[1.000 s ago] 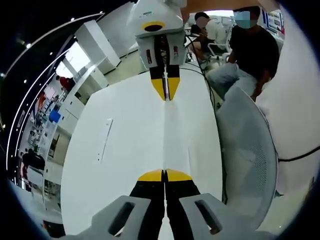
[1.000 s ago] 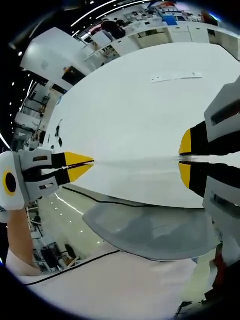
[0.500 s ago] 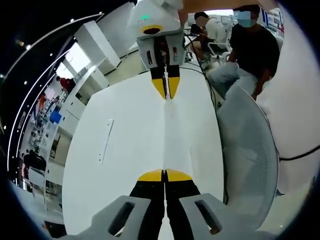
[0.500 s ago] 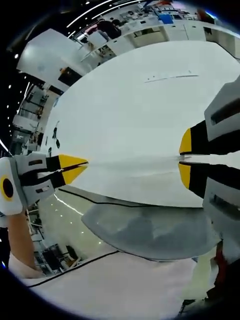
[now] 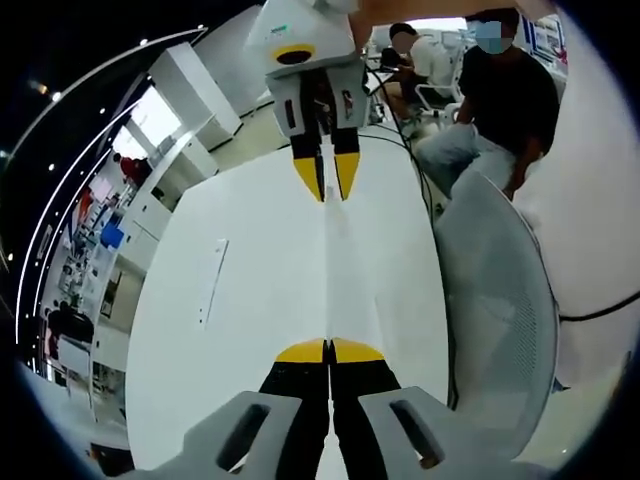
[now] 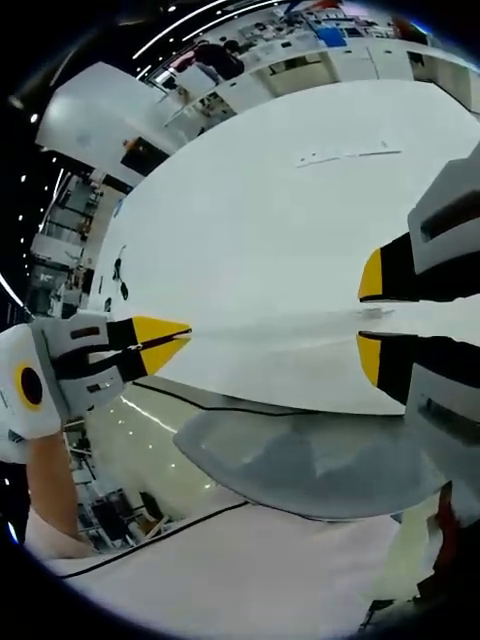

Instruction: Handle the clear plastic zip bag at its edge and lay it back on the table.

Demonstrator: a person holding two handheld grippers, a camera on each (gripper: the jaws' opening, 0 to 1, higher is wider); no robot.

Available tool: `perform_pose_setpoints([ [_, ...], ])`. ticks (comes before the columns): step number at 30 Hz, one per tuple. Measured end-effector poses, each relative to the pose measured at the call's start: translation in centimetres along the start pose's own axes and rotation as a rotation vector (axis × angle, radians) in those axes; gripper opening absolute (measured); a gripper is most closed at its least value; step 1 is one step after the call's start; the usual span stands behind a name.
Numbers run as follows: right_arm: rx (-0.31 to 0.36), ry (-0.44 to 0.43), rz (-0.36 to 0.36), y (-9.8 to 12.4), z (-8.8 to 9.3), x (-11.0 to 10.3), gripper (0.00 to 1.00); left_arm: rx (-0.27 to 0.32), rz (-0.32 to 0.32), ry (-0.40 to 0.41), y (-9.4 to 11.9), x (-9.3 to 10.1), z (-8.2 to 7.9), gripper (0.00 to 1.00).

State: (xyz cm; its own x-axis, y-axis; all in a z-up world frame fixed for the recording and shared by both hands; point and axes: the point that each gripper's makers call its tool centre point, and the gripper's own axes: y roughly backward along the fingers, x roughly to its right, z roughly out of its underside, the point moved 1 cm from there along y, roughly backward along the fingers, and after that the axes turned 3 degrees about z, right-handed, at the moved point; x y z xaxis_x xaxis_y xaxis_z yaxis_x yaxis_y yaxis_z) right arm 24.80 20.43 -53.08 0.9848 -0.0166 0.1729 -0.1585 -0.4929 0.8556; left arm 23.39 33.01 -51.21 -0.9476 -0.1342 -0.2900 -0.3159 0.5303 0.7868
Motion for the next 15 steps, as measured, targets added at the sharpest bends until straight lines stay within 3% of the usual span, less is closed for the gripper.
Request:
perform_pose_setpoints([
  [15,0.022,0.011,-0.016,0.0,-1.1,-0.2,0.10,0.000,0.000,0.002,0.0,0.0,0.2,0.00],
])
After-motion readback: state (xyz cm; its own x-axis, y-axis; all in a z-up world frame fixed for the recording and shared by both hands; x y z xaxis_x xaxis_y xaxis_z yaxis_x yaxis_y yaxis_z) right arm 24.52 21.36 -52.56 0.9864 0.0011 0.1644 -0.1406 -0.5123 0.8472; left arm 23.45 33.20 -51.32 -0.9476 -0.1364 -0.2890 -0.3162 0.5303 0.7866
